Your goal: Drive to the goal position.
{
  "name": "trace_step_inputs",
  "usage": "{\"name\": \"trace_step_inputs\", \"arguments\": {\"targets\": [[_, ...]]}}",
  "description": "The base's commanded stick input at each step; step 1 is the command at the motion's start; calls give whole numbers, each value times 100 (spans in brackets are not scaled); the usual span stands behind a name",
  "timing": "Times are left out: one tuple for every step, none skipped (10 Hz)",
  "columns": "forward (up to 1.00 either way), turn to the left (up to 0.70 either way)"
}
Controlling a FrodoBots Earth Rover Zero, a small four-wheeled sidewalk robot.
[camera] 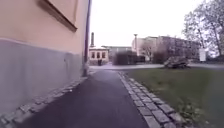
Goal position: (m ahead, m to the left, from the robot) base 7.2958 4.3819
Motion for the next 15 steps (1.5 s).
{"name": "trace_step_inputs", "arguments": {"targets": [[85, 0], [85, 0], [85, 0], [85, 0], [85, 0], [85, 0], [85, 0], [85, 0], [85, 0], [85, 0], [85, 0], [85, 0], [85, 0], [85, 0], [85, 0]]}}
